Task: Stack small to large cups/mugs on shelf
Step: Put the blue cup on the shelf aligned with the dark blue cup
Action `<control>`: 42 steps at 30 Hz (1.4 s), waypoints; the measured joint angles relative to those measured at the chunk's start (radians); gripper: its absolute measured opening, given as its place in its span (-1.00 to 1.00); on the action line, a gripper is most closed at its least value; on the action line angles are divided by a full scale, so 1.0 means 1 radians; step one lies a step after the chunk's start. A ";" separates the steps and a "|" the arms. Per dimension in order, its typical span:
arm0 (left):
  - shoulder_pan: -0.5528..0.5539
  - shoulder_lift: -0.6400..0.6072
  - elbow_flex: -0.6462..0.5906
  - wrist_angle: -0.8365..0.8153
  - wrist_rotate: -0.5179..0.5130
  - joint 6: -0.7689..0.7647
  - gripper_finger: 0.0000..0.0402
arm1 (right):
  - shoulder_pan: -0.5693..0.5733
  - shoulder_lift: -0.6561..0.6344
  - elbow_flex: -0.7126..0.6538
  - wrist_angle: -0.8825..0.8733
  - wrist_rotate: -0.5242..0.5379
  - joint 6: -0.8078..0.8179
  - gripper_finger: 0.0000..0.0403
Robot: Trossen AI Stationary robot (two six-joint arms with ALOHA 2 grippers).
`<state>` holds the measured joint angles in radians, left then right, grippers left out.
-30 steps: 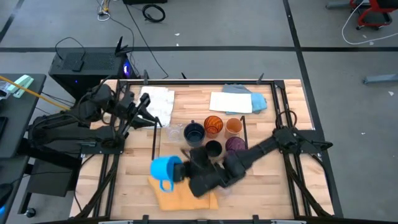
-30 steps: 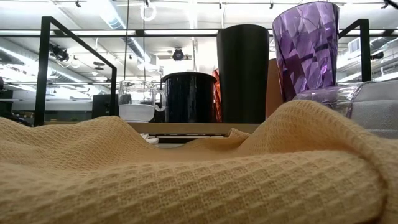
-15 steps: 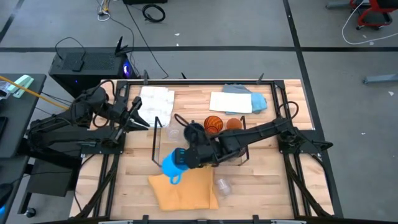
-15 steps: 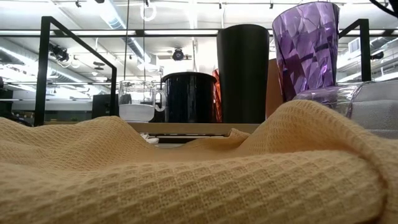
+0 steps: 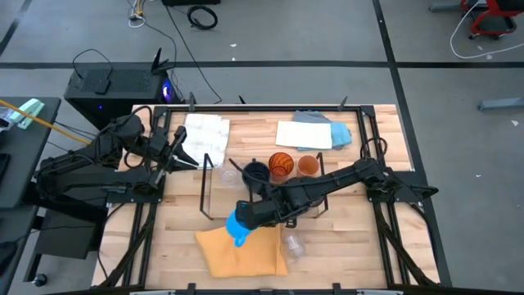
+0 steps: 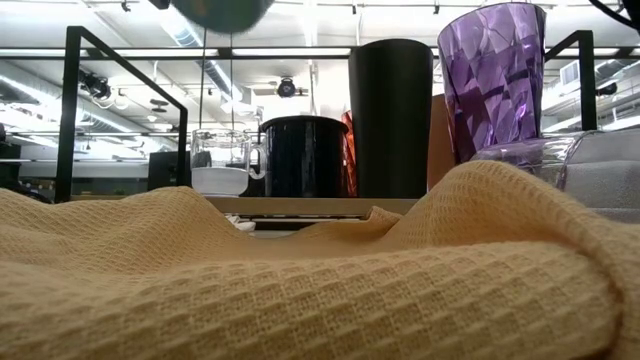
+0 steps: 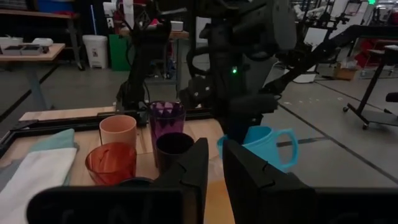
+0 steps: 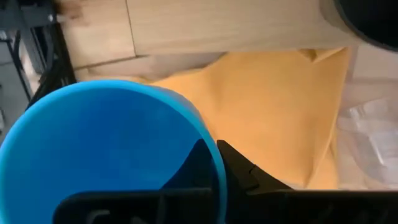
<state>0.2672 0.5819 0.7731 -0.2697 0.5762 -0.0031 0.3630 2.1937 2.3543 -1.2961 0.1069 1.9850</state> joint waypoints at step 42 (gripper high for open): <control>0.000 0.000 0.000 -0.046 -0.023 0.018 -0.72 | -0.026 0.138 0.000 -0.054 0.057 0.111 -0.96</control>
<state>0.2672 0.5818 0.7731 -0.3153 0.5533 0.0149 0.3368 2.3322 2.3543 -1.3497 0.1639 2.0956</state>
